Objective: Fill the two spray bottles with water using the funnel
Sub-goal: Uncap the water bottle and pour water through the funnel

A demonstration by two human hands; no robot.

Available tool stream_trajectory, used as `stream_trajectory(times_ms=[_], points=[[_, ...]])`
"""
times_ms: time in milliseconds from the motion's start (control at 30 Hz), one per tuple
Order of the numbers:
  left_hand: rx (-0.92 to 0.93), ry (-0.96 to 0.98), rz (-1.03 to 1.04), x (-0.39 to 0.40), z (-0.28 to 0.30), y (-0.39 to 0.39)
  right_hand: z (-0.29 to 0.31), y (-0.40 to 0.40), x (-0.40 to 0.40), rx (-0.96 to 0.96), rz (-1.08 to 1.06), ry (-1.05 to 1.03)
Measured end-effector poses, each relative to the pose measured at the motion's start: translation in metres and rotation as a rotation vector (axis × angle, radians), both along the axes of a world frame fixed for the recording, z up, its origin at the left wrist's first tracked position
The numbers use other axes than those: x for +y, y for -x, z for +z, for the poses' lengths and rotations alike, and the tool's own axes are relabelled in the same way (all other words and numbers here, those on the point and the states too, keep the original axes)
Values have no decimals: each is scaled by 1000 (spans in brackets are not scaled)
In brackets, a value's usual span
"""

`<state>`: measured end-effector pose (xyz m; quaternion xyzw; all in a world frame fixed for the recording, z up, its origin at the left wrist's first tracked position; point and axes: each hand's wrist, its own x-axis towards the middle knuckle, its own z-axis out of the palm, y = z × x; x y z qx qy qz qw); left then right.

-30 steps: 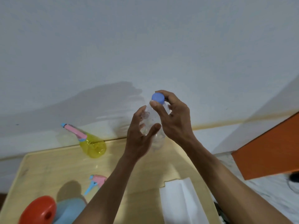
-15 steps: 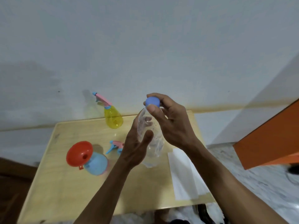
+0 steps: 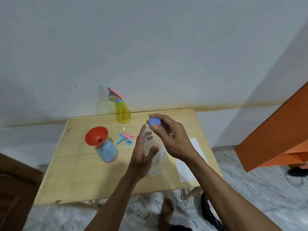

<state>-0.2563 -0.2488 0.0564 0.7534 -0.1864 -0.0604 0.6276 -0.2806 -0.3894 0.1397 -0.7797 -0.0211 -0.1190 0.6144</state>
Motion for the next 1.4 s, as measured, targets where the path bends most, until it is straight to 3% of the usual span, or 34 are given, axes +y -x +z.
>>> stream_trajectory(times_ms=[200,333,667,800,900,1067,1267,1400], points=[[-16,-51,-17,5,0,2,4,4,5,-10,-47,-41],[-3,-55,-35,11,3,0,4,4,6,-30,-154,2],[10,-26,-70,10,19,2,11,5,-1,-24,-95,163],[20,-43,-44,9,18,3,15,2,2,-36,-196,148],[13,-39,-41,9,19,3,15,-1,2,-59,-195,227],[32,-40,-30,8,19,4,26,0,-15,-4,-3,325],[9,-65,-15,7,20,5,29,0,-2,-73,-186,468],[13,-57,-9,7,19,5,40,-2,-9,-70,-51,596]])
